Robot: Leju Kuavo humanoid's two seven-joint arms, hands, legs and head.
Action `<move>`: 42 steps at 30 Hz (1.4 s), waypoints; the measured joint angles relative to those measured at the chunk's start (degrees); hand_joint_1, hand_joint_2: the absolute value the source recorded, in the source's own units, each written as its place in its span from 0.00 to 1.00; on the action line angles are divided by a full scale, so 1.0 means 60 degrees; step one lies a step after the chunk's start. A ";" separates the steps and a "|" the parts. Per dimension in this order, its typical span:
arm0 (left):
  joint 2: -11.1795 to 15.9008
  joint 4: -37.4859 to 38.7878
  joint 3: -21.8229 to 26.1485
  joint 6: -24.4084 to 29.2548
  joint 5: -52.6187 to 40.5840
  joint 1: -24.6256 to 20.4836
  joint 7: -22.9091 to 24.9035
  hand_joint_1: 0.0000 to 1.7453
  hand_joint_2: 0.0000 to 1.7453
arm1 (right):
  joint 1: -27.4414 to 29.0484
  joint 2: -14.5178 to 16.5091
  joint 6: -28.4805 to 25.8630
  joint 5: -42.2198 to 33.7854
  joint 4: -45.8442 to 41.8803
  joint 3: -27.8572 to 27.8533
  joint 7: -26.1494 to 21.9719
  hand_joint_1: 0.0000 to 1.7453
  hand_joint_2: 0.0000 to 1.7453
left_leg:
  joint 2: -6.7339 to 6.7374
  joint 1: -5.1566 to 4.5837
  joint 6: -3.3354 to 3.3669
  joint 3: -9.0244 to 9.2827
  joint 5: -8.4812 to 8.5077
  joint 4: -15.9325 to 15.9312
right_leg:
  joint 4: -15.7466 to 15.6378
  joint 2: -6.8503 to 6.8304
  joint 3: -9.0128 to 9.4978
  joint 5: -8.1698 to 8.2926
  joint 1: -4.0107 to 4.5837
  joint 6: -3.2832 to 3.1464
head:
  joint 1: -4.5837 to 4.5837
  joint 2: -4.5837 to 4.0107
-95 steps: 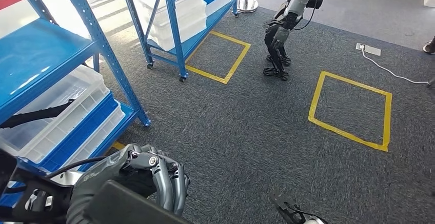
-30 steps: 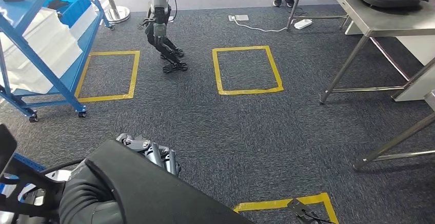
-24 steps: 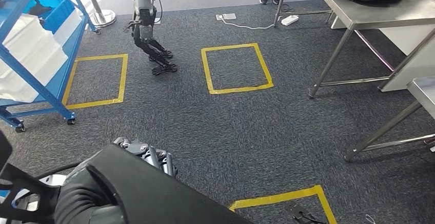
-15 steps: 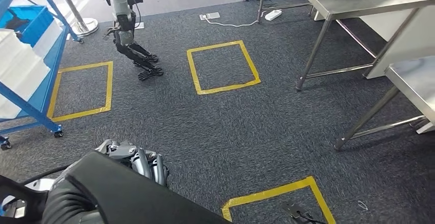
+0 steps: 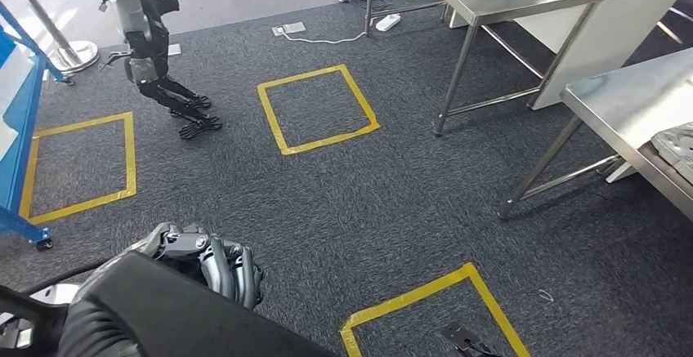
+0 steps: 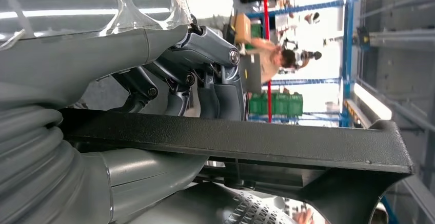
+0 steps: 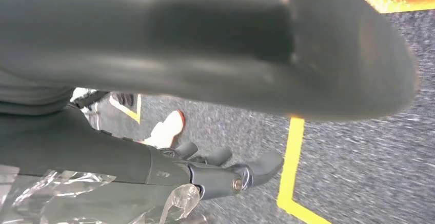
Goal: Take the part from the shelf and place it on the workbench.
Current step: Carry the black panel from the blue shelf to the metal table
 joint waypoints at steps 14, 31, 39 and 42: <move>0.0006 -0.0008 0.0009 -0.0148 -0.0175 -0.0111 -0.0041 1.00 1.00 | -0.0032 0.0006 0.0068 0.0018 0.0000 -0.0009 0.0352 0.00 0.00 | 0.0308 -0.0026 -0.0431 -0.0415 -0.0777 0.1107 | -0.1929 -0.0274 0.1038 0.0923 0.0014 -0.0439 | -0.0036 0.0000; 0.0016 -0.0012 0.0003 -0.0199 -0.0249 -0.0013 -0.0125 1.00 1.00 | -0.0014 -0.0017 0.0045 0.0032 0.0007 -0.0014 0.0266 0.00 0.00 | -0.0019 0.0008 -0.0009 0.0033 0.0050 -0.0099 | 0.0241 -0.0016 -0.0109 -0.0100 0.0014 -0.0081 | 0.0015 0.0000; 0.0016 -0.0012 0.0011 -0.0429 -0.0376 0.0072 -0.0311 1.00 1.00 | -0.0061 -0.0040 0.0017 0.0061 0.0007 -0.0055 0.0118 0.00 0.00 | 0.0646 -0.0040 -0.0243 0.0077 -0.0103 -0.0022 | -0.1887 -0.0656 0.1031 0.0860 -0.0007 -0.0071 | 0.0009 0.0000; 0.0015 -0.0010 0.0018 -0.0513 -0.0414 0.0104 -0.0453 1.00 1.00 | -0.0049 -0.0041 0.0020 0.0096 0.0010 -0.0079 0.0121 0.00 0.00 | 0.0680 -0.0008 -0.0399 0.0061 -0.0210 0.0063 | -0.1883 -0.0415 0.0990 0.0882 0.0020 -0.0266 | 0.0001 0.0000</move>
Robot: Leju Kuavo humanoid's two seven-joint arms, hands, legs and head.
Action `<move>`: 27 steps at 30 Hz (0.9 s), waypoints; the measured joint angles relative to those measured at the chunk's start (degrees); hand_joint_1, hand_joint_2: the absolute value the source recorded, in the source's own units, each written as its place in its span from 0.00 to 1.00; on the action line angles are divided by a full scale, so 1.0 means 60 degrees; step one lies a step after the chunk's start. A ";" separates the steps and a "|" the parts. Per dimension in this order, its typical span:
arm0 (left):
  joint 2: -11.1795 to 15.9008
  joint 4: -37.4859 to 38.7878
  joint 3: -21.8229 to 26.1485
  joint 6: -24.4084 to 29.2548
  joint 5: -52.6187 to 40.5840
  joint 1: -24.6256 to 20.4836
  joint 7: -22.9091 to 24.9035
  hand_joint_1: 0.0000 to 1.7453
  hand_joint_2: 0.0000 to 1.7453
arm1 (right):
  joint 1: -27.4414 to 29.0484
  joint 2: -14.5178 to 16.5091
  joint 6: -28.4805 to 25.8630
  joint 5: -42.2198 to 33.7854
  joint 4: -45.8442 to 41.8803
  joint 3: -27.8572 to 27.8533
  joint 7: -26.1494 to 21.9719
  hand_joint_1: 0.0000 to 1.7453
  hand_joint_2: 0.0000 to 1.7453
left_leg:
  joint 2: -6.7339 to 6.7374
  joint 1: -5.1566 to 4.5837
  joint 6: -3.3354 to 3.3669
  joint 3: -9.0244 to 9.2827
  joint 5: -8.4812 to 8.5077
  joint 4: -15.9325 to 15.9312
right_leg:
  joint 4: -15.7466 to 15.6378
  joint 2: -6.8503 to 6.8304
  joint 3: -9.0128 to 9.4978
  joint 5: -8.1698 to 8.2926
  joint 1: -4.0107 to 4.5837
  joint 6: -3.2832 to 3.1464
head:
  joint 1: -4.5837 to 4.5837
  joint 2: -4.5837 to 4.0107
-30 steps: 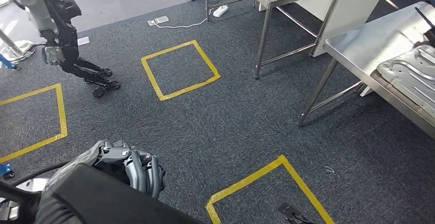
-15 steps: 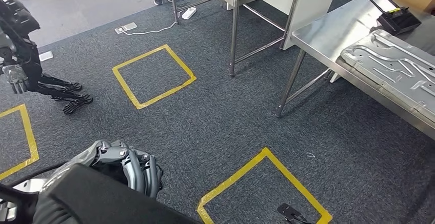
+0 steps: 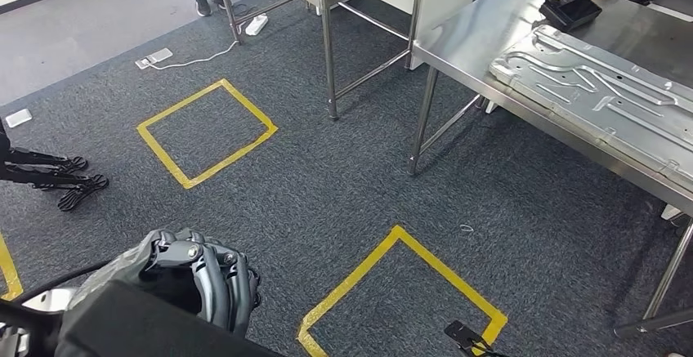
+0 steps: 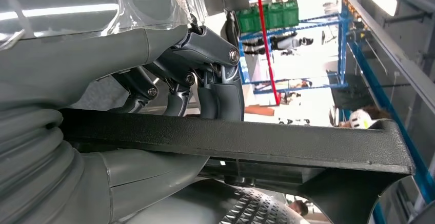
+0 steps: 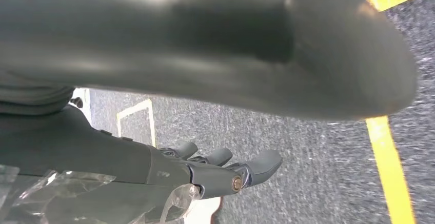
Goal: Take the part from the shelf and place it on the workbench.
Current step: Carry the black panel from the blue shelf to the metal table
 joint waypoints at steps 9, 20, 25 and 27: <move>0.0002 0.0060 0.0026 -0.0168 -0.0085 0.0308 -0.0249 1.00 1.00 | -0.0016 0.0005 0.0008 0.0079 0.0001 -0.0074 0.0076 0.00 0.00 | -0.0805 -0.0030 0.0147 -0.0859 -0.0326 0.1518 | -0.0013 0.0798 0.0006 0.0060 0.0122 -0.0224 | -0.0040 0.0000; -0.0013 0.0060 0.0061 -0.0312 0.0066 0.0289 -0.0137 1.00 1.00 | 0.0008 0.0071 -0.0009 0.0158 0.0012 -0.0070 0.0029 0.00 0.00 | -0.0508 -0.0033 0.0460 -0.0118 0.0287 -0.0121 | 0.2434 0.0384 -0.1196 -0.1126 0.0065 0.0172 | 0.0022 0.0000; -0.0013 0.0060 0.0070 -0.0307 0.0203 0.0288 0.0058 1.00 1.00 | 0.0013 0.0082 0.0008 0.0168 0.0019 -0.0073 0.0047 0.00 0.00 | -0.0088 0.0013 0.0347 -0.0085 0.0225 -0.0091 | 0.0964 -0.0068 -0.0341 -0.0297 -0.0079 0.0344 | 0.0024 0.0000; -0.0013 0.0060 0.0080 -0.0342 0.0213 0.0279 0.0030 1.00 1.00 | -0.0014 0.0086 0.0010 0.0168 0.0019 -0.0074 0.0053 0.00 0.00 | 0.0057 -0.0031 0.0233 -0.0061 0.0175 -0.0064 | 0.0074 -0.0283 0.0103 -0.0062 -0.0059 0.0273 | 0.0012 0.0000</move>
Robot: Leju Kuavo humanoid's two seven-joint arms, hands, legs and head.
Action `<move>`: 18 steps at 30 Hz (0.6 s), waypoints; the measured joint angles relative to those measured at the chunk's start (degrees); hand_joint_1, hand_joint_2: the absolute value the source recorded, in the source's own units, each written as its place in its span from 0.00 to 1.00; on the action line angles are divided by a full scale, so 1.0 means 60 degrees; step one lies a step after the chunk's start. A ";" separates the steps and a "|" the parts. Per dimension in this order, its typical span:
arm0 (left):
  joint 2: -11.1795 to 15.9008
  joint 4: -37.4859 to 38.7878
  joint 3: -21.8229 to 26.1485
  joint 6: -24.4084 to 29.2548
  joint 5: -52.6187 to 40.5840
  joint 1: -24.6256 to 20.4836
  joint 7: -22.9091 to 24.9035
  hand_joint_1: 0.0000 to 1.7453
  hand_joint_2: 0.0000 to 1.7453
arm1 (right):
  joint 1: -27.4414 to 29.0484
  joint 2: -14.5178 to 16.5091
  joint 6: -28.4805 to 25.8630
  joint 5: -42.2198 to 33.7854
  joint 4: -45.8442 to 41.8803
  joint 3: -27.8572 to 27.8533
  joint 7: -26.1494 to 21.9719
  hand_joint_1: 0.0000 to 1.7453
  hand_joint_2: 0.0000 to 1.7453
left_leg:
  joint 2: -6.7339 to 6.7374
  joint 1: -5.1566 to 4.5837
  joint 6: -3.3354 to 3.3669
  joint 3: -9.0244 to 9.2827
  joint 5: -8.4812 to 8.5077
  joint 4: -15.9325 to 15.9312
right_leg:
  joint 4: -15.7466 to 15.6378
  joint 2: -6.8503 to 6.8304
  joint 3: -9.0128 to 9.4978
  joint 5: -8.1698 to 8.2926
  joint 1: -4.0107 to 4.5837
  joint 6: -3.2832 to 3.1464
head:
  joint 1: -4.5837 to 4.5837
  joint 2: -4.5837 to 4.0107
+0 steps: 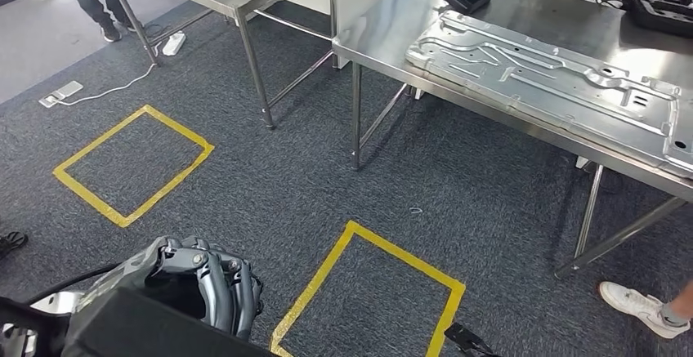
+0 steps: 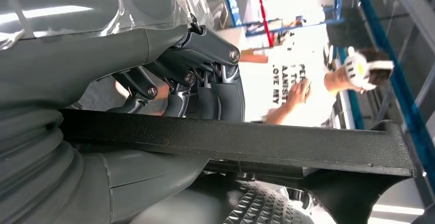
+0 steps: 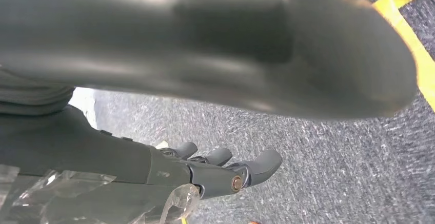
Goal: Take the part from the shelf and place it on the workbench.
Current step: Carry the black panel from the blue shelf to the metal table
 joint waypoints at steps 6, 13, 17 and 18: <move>-0.0002 0.0000 0.0093 -0.0097 -0.0001 -0.0016 -0.0065 1.00 1.00 | 0.0010 0.0003 0.0009 -0.0005 0.0000 -0.0009 0.0004 0.00 0.00 | -0.0379 0.0079 -0.0327 -0.0336 -0.0586 0.0852 | -0.0089 0.0445 -0.0042 0.0047 -0.0003 -0.0390 | -0.0027 0.0000; 0.0000 0.0022 0.0137 -0.0111 0.0001 0.0134 -0.0155 1.00 1.00 | -0.0006 0.0005 0.0035 -0.0005 0.0000 -0.0081 0.0010 0.00 0.00 | -0.0887 0.0056 -0.0147 -0.0746 -0.0476 0.1483 | -0.0084 0.1187 -0.0032 0.0070 0.0066 -0.0459 | -0.0043 0.0000; 0.0000 0.0029 0.0147 -0.0127 0.0001 0.0136 -0.0179 1.00 1.00 | 0.0016 0.0033 0.0038 -0.0005 0.0002 -0.0091 0.0022 0.00 0.00 | -0.1259 -0.0019 0.0008 -0.0144 0.0023 0.0068 | -0.0086 0.1478 -0.0110 0.0108 0.0036 -0.0331 | -0.0047 0.0000; -0.0001 0.0029 0.0148 -0.0132 0.0001 0.0131 -0.0195 1.00 1.00 | 0.0036 0.0022 0.0038 -0.0004 0.0004 -0.0093 0.0027 0.00 0.00 | -0.1184 -0.0016 0.0020 -0.0129 0.0044 0.0029 | -0.0108 0.1542 -0.0123 0.0124 0.0024 -0.0274 | -0.0052 0.0000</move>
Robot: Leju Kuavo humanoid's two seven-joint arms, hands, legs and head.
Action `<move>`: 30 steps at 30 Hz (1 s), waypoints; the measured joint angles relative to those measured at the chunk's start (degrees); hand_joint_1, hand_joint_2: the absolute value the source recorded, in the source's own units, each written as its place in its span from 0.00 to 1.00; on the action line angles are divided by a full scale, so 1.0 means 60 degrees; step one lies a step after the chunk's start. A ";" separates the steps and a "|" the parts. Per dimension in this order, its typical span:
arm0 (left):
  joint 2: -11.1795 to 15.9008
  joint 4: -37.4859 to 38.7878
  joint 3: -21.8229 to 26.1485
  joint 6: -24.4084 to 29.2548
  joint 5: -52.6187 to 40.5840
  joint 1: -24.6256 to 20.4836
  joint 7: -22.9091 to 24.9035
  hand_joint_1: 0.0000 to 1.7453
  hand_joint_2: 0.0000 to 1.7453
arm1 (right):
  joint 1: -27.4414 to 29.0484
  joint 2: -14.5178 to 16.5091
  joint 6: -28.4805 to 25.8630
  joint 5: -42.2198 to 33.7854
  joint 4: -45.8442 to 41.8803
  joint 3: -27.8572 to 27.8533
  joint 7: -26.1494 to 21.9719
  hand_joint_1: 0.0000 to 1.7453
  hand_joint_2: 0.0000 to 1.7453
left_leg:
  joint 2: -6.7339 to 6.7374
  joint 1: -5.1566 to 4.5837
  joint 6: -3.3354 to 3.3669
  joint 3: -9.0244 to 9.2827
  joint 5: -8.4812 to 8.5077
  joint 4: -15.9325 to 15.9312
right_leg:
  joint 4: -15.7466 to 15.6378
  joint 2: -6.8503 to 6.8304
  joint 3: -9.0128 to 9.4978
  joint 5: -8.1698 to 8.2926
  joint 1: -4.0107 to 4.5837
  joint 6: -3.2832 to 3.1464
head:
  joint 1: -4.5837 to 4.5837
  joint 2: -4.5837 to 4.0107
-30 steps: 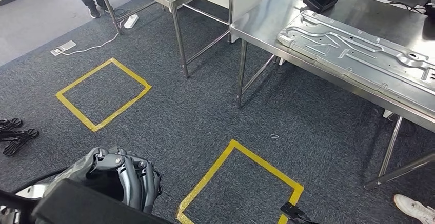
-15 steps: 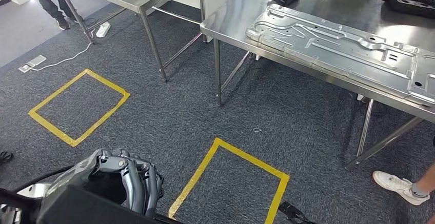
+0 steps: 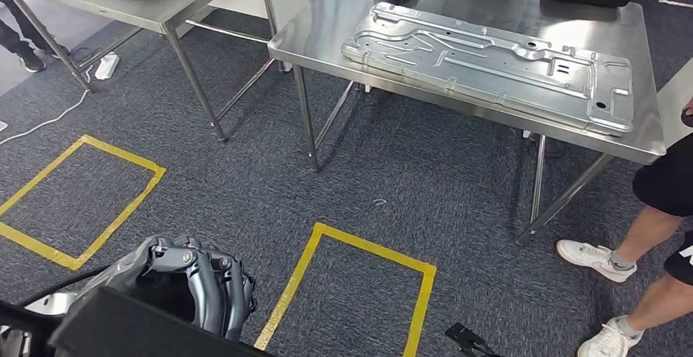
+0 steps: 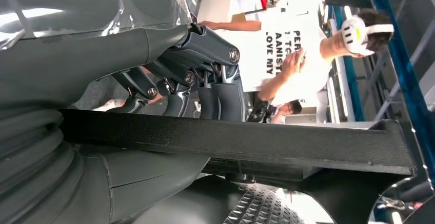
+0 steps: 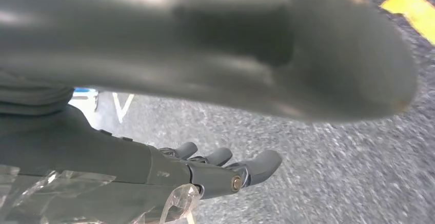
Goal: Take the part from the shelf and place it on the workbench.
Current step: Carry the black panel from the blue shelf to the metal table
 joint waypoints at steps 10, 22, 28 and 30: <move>-0.0010 0.0033 0.0017 0.0038 0.0088 0.0061 -0.0036 1.00 1.00 | -0.0023 -0.0041 -0.0052 0.0085 0.0007 0.0002 -0.0014 0.00 0.00 | 0.0856 0.0091 0.0083 0.0138 0.0048 -0.0138 | 0.1836 -0.1051 -0.0797 -0.0700 -0.0055 0.0355 | 0.0055 0.0000; 0.0030 0.0032 0.0254 0.0205 0.0300 0.0133 0.0079 1.00 1.00 | -0.0033 -0.0030 -0.0178 0.0378 0.0007 0.0002 -0.0186 0.00 0.00 | 0.0539 0.0100 -0.0396 -0.1323 -0.1199 0.2741 | 0.0002 -0.1028 0.0280 -0.0325 0.0015 -0.0252 | -0.0015 0.0000; 0.0045 0.0028 0.0301 0.0212 0.0338 0.0162 0.0078 1.00 1.00 | -0.0039 0.0024 -0.0210 0.0402 0.0006 0.0000 -0.0223 0.00 0.00 | 0.0455 -0.0047 -0.0013 -0.0481 0.0294 0.0370 | 0.0006 -0.0782 0.0620 -0.0620 0.0136 -0.0236 | -0.0018 0.0000; 0.0049 0.0026 0.0307 0.0215 0.0342 0.0158 0.0079 1.00 1.00 | -0.0041 0.0028 -0.0220 0.0414 0.0006 -0.0002 -0.0230 0.00 0.00 | 0.0462 -0.0108 0.0029 -0.0299 0.0271 -0.0007 | 0.0036 -0.0749 0.0649 -0.0673 0.0122 -0.0164 | -0.0016 0.0000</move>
